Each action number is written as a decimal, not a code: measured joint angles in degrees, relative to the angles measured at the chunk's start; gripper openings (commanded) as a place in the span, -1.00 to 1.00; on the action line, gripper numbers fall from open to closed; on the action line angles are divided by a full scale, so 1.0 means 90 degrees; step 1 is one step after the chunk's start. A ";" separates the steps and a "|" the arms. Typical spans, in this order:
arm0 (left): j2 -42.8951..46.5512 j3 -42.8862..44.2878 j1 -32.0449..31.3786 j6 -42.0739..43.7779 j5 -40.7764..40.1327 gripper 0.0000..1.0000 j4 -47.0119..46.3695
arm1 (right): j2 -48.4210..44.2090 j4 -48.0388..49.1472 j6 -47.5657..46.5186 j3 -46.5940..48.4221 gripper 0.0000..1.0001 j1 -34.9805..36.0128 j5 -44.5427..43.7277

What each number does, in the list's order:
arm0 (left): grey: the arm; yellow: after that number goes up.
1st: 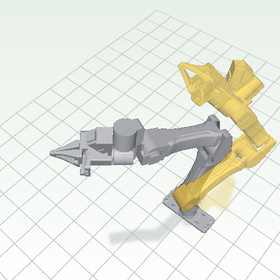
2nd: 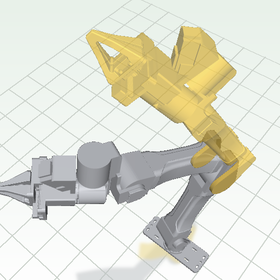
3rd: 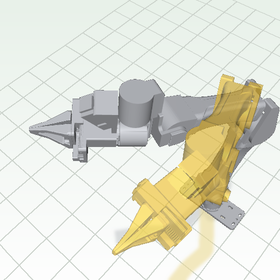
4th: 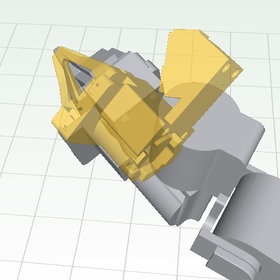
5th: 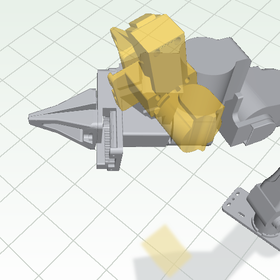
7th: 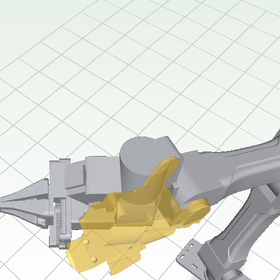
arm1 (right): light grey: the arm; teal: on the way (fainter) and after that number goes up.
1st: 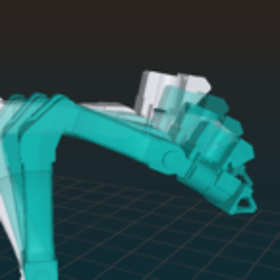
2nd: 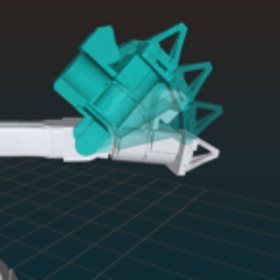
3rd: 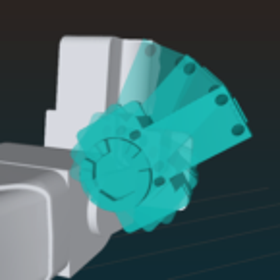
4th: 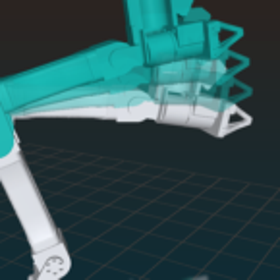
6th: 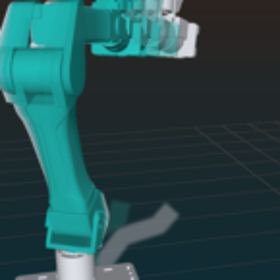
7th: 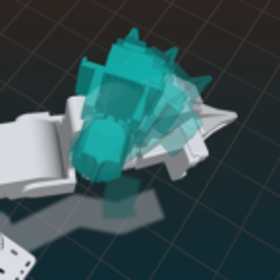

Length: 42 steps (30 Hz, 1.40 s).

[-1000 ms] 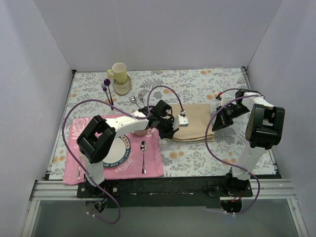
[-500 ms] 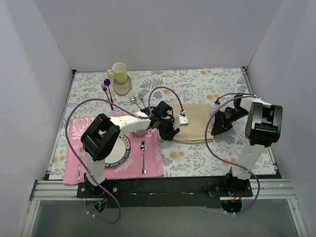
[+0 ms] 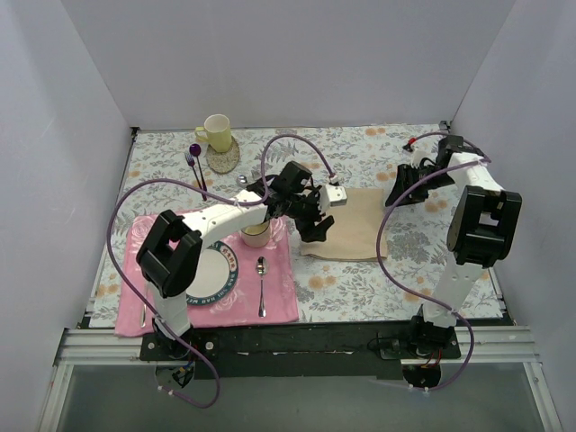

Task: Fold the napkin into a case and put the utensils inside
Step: Smooth out the square-folded napkin at the center of the board.

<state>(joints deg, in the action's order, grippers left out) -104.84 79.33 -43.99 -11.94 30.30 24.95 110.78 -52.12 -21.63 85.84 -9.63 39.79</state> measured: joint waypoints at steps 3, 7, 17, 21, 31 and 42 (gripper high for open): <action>-0.0172 0.0134 0.0000 -0.0061 -0.0005 0.28 -0.0177 | 0.0466 0.0262 0.0245 0.0389 -0.06 0.0000 0.0036; -0.0529 0.0180 -0.0007 -0.0104 -0.0024 0.31 -0.0325 | 0.1073 0.0525 0.0420 0.0797 -0.13 0.0000 0.0085; -0.1083 0.0396 -0.0202 0.0017 -0.0029 0.35 -0.0563 | 0.1489 0.0780 0.0602 0.1163 -0.11 0.0032 0.0389; -0.1197 0.0602 -0.0221 -0.0182 -0.0029 0.33 -0.0925 | 0.1489 0.0945 0.0714 0.1151 -0.11 0.0010 0.0571; -0.1722 0.1173 -0.0209 -0.0658 -0.0019 0.34 -0.1477 | 0.1855 0.1120 0.0685 0.1559 0.46 -0.0121 0.0981; -0.1843 0.1265 -0.0209 -0.0673 0.0187 0.33 -0.1440 | 0.2069 0.1171 -0.0469 0.1829 0.61 -0.0029 0.1090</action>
<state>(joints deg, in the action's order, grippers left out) -121.43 90.72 -45.87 -18.00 31.99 11.99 129.40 -41.58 -25.85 102.30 -9.89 49.60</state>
